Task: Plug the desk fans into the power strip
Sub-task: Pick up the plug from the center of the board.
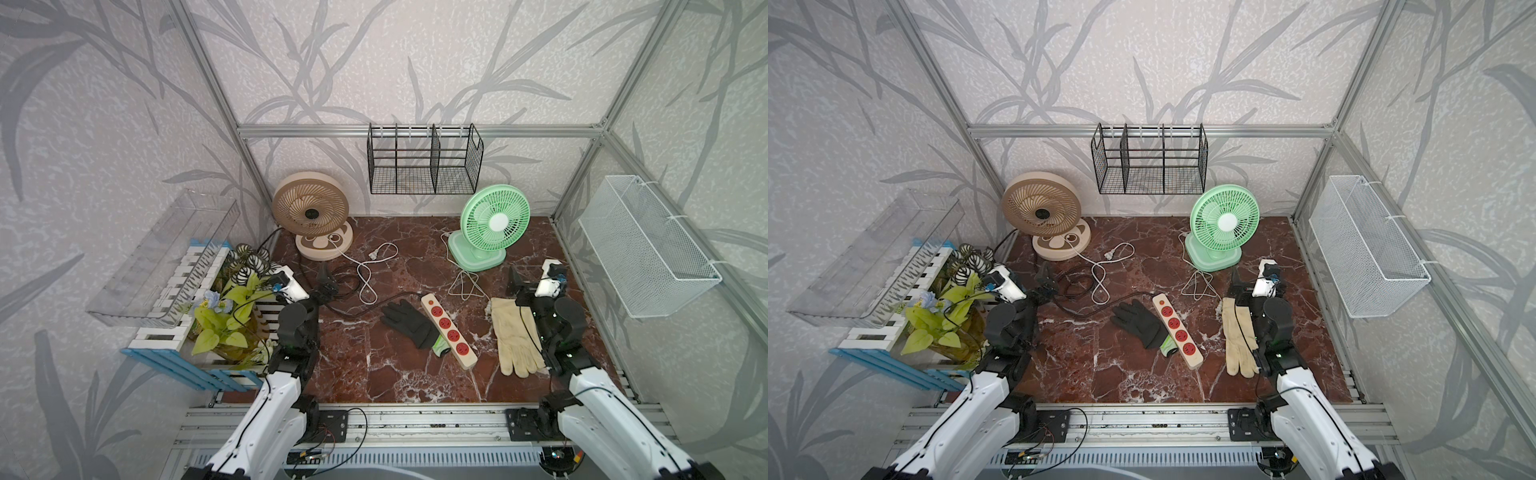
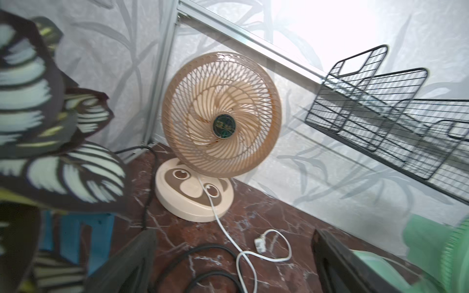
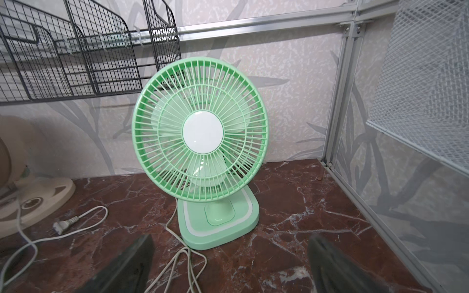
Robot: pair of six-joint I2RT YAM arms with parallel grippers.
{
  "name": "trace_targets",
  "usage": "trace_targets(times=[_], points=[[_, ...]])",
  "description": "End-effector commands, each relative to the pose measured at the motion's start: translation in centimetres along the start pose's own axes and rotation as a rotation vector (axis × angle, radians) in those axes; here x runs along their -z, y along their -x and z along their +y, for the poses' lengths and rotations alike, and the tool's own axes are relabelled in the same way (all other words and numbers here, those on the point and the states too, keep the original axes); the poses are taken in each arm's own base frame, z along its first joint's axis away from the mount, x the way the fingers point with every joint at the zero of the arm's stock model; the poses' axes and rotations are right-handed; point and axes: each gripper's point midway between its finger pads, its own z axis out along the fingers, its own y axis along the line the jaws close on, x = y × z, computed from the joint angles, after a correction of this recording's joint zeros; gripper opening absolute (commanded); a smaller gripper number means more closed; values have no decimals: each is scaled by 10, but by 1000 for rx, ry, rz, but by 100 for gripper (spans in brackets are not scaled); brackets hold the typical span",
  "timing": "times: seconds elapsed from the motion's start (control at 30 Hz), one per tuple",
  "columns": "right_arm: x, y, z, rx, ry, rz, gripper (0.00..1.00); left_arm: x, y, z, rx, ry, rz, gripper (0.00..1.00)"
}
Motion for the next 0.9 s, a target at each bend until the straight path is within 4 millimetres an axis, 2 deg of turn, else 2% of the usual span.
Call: trace_targets(times=[0.0, 0.1, 0.2, 0.27, 0.33, 0.43, 0.57, 0.77, 0.87], points=[[30, -34, -3, -141, -12, 233, 99, 10, -17, -20, 106, -126, 95, 100], [47, -38, -1, -171, 8, 269, 99, 17, -29, -15, 100, -137, 103, 100], [51, -61, -12, -276, -57, 300, 99, 17, -37, 5, 209, -47, 92, 100], [50, -82, -17, -318, -85, 336, 99, 17, -35, -6, 197, -98, 112, 100], [47, -96, -17, -347, -83, 358, 99, 19, -43, -14, 186, -140, 169, 100], [38, -104, -13, -365, -59, 407, 99, 23, -52, -11, 251, -151, 172, 100], [25, -128, -4, -365, -37, 542, 99, 21, -60, -16, 292, -181, 195, 100], [6, -164, 13, -351, 10, 769, 76, 13, -79, -32, 243, -230, 301, 100], [0, -177, 21, -352, 34, 848, 69, 11, -86, -42, 215, -256, 325, 100]])
